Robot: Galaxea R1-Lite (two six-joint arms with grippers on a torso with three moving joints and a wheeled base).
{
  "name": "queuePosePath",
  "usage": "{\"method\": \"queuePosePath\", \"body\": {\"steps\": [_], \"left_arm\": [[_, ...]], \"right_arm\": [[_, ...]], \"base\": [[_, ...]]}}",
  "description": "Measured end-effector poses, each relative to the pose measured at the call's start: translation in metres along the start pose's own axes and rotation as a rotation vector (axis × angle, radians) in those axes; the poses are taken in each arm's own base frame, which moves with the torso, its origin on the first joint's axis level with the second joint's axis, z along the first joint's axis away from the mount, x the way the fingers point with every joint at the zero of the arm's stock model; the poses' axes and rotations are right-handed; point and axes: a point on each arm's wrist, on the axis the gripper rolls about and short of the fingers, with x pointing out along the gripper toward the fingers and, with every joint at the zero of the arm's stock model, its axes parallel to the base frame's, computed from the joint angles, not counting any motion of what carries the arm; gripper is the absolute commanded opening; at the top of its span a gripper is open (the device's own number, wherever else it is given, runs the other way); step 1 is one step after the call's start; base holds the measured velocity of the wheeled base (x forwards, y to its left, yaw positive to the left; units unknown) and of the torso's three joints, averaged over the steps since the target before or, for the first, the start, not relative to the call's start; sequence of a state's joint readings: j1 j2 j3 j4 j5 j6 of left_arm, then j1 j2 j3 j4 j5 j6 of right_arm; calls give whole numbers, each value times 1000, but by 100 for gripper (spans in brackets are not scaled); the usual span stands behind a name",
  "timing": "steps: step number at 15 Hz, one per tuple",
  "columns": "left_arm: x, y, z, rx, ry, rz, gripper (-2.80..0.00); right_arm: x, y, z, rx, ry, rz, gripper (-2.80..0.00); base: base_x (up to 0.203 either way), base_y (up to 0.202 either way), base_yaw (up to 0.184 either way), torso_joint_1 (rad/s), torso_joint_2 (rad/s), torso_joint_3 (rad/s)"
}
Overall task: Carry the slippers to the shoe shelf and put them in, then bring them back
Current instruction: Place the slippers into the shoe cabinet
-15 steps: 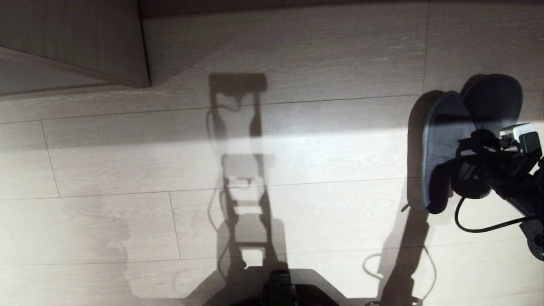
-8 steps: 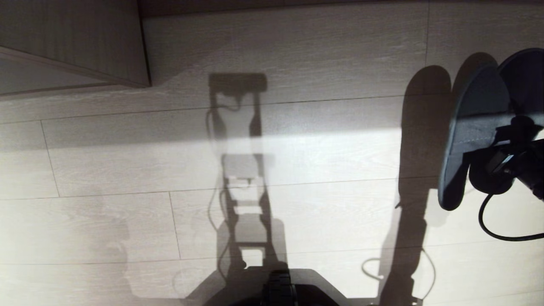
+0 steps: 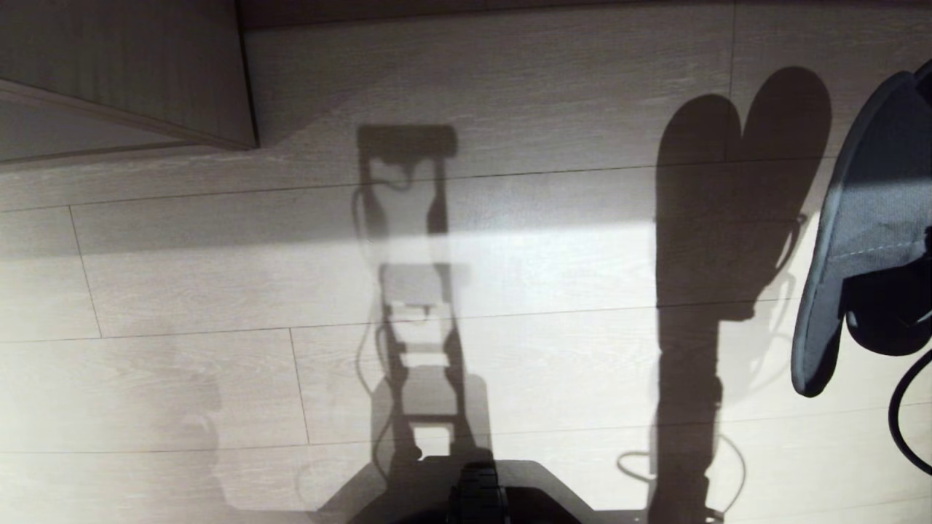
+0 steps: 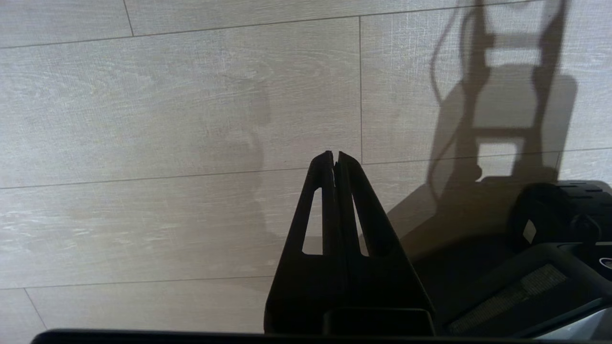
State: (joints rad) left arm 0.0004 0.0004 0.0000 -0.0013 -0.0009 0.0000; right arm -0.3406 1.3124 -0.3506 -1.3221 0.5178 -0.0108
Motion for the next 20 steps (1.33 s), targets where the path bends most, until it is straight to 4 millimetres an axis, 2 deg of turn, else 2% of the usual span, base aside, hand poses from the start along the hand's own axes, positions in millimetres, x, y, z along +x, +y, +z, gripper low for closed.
{"method": "queuePosePath", "body": {"steps": [6,12,15,18,20], "left_arm": [[0,0,0,0,0,0,-280],[0,0,0,0,0,0,-280],[0,0,0,0,0,0,-280],[0,0,0,0,0,0,-280],[0,0,0,0,0,0,-280]], "right_arm": [[-50,34,19,36,-19,112,-280],[-103,70,18,86,-32,79,-280],[-135,82,9,90,-5,63,-280],[-164,90,-13,113,81,53,-280],[-174,93,-24,119,121,39,-280]], "base": [[0,0,0,0,0,0],[0,0,0,0,0,0],[0,0,0,0,0,0],[0,0,0,0,0,0],[0,0,0,0,0,0]]}}
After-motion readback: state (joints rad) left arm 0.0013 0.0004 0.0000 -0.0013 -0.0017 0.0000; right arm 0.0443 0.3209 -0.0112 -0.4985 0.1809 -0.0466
